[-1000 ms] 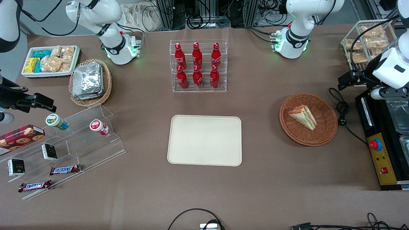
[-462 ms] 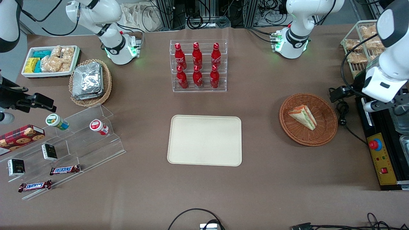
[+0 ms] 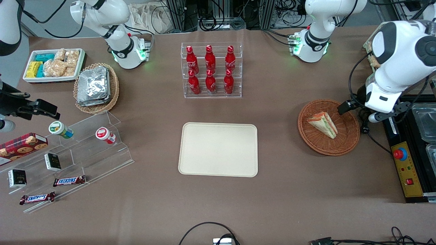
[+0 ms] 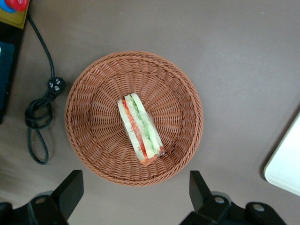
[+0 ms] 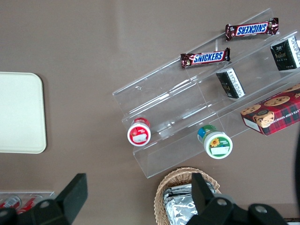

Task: Place sandwich from basket to tray
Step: 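Move the left gripper over the sandwich in the wicker basket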

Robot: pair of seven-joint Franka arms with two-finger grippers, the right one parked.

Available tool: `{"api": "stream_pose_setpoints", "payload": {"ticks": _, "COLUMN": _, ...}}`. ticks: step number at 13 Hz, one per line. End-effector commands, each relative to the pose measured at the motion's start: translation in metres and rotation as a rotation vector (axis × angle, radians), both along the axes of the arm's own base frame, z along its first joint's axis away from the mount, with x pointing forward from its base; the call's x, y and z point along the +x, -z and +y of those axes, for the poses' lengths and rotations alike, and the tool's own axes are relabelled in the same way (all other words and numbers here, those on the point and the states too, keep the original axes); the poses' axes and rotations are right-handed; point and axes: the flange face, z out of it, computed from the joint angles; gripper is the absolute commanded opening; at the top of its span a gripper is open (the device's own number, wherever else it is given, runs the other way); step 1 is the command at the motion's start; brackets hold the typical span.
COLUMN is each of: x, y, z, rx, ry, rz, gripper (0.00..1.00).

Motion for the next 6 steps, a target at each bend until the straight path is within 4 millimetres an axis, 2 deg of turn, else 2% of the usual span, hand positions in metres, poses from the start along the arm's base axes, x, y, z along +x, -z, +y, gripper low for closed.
{"api": "stream_pose_setpoints", "payload": {"ticks": 1, "x": -0.018, "y": 0.019, "z": -0.002, "rx": 0.004, "ry": -0.055, "rz": -0.03, "gripper": 1.0}}
{"api": "stream_pose_setpoints", "payload": {"ticks": 6, "x": -0.036, "y": 0.071, "z": -0.004, "rx": 0.003, "ry": -0.116, "rz": -0.072, "gripper": 1.0}}
